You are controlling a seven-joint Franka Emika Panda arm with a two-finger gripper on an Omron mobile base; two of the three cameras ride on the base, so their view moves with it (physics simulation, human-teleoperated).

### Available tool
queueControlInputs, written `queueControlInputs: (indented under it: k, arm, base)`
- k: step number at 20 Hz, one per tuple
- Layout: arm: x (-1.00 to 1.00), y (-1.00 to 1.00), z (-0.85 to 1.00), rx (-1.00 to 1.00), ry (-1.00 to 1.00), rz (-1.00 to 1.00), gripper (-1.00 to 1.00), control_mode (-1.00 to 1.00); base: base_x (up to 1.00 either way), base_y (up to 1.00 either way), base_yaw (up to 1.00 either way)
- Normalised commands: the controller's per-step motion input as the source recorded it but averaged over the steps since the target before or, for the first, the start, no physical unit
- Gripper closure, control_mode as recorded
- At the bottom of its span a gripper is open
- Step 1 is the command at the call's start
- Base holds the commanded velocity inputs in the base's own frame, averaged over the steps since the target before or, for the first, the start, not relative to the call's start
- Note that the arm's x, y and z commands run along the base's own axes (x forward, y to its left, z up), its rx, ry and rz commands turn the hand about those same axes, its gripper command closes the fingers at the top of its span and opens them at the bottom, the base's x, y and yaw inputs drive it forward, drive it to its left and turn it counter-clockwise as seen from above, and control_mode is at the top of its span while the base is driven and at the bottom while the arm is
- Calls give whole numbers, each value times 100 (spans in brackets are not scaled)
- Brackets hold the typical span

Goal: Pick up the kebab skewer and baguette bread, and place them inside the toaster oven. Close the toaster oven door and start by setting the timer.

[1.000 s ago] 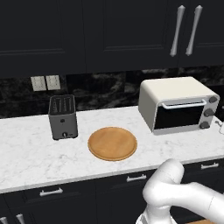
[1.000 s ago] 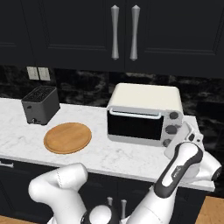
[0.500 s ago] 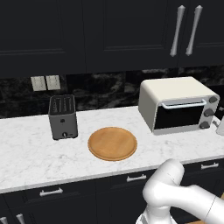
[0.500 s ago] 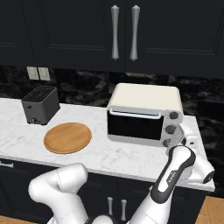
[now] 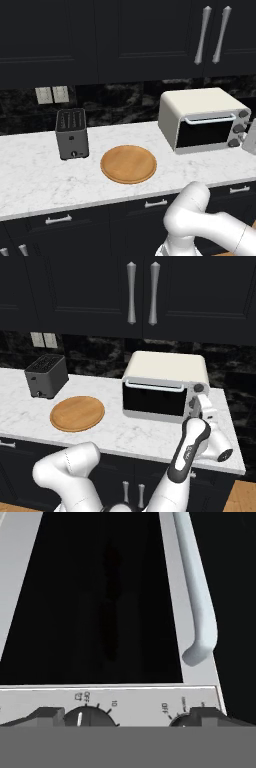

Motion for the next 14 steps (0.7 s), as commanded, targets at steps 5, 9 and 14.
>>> queueControlInputs:
  k: [5, 9, 14]
  arm:
    - [24, -2, -14, -2, 0, -12, -100, -100]
    - [14, -1, -10, 0, 0, -13, -100, -100]
    - [7, -21, -3, 0, 0, -6, -100, -100]
  base:
    - [0, 0, 0]
    - [0, 0, 0]
    - [0, 0, 0]
